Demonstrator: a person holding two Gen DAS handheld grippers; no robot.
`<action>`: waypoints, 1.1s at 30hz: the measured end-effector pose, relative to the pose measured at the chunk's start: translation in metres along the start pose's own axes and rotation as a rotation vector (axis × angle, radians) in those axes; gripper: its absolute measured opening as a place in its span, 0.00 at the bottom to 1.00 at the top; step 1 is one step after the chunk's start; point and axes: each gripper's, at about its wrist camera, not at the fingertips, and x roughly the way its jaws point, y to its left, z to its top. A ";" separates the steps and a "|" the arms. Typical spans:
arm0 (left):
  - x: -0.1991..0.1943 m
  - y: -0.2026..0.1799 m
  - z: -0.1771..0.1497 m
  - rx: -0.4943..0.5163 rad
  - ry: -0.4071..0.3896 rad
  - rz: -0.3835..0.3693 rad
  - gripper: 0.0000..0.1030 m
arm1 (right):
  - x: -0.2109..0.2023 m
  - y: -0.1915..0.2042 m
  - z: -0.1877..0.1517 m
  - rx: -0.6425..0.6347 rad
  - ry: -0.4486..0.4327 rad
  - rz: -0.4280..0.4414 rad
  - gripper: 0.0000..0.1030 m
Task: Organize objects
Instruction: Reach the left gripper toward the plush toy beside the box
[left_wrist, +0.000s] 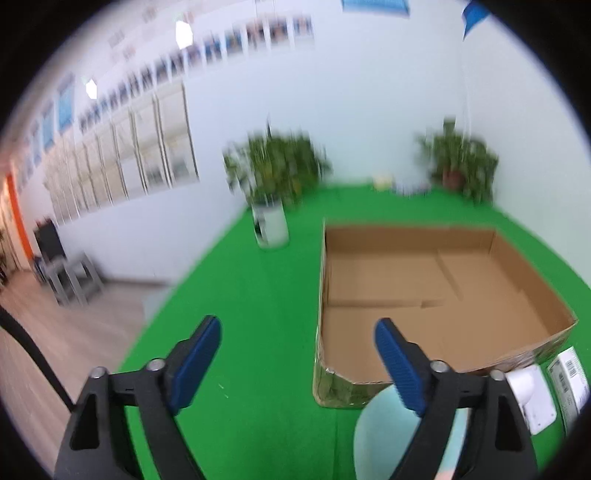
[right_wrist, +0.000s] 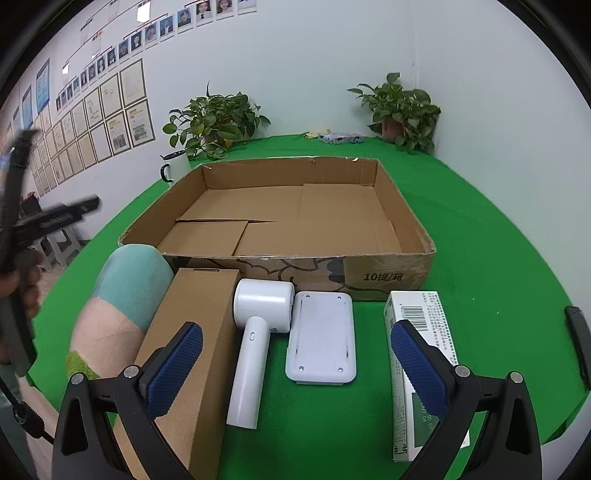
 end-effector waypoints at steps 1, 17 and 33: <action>-0.012 -0.002 -0.001 0.004 -0.022 -0.018 0.98 | -0.002 0.002 -0.001 -0.009 -0.005 -0.006 1.00; -0.038 -0.014 -0.045 -0.105 0.062 -0.231 1.00 | -0.012 0.026 -0.023 -0.075 0.009 0.032 0.99; -0.033 -0.031 -0.081 -0.003 0.153 -0.282 1.00 | -0.003 0.029 -0.026 -0.081 0.017 0.096 0.99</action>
